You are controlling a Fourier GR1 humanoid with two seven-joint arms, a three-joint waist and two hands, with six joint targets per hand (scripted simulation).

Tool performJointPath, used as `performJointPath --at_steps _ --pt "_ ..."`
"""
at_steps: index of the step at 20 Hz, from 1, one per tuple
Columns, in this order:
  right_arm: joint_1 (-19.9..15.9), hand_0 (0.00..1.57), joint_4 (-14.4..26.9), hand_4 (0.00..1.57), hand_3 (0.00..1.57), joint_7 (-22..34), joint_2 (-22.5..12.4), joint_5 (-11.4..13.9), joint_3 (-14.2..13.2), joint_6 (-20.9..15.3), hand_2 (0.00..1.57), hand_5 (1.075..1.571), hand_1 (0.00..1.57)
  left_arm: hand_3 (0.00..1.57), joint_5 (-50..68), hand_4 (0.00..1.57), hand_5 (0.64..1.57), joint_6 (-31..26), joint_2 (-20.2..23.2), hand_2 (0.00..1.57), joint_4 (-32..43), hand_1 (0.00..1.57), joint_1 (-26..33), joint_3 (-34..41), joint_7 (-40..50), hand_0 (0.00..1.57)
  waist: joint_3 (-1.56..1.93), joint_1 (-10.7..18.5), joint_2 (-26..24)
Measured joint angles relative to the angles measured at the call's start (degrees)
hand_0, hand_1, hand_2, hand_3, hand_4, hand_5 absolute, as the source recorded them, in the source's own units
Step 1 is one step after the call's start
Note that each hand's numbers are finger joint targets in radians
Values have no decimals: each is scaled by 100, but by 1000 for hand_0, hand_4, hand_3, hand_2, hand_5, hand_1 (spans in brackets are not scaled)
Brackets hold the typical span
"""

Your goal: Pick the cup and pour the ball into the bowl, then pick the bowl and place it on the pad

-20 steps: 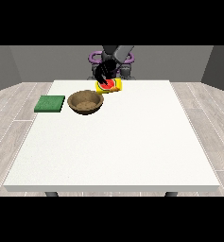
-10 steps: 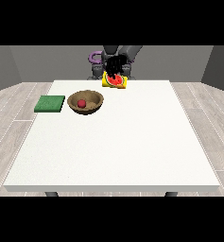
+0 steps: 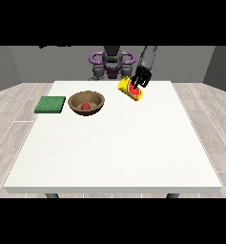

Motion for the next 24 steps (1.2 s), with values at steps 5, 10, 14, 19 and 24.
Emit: performJointPath --at_steps 5,10,14,19,24 --pt "-14 0 -376 448 0 66 59 -22 -21 -165 0 1565 0 1571 1603 1245 1547 -340 -146 1571 -776 1370 544 755 -1332 1370 -29 183 292" --pt "-13 0 -466 518 0 84 169 6 5 -304 0 1564 0 0 3401 341 1566 -1588 -749 210 -1472 646 549 1504 -1925 646 -71 451 506" --pt "-24 0 -674 488 0 122 283 107 24 -547 0 1566 0 0 4623 0 1562 -2983 -652 0 -1776 180 688 2091 -2600 180 -37 759 792" --pt "-95 0 -1171 492 0 236 526 533 415 -947 0 1568 0 0 5527 0 1547 -4517 13 0 -1570 0 644 2666 -3086 0 2 824 1271" --pt "-166 0 -792 472 0 -22 623 666 493 -947 0 1569 0 0 5933 0 1525 -5363 962 0 -1389 0 279 3026 -2737 0 26 792 1571"
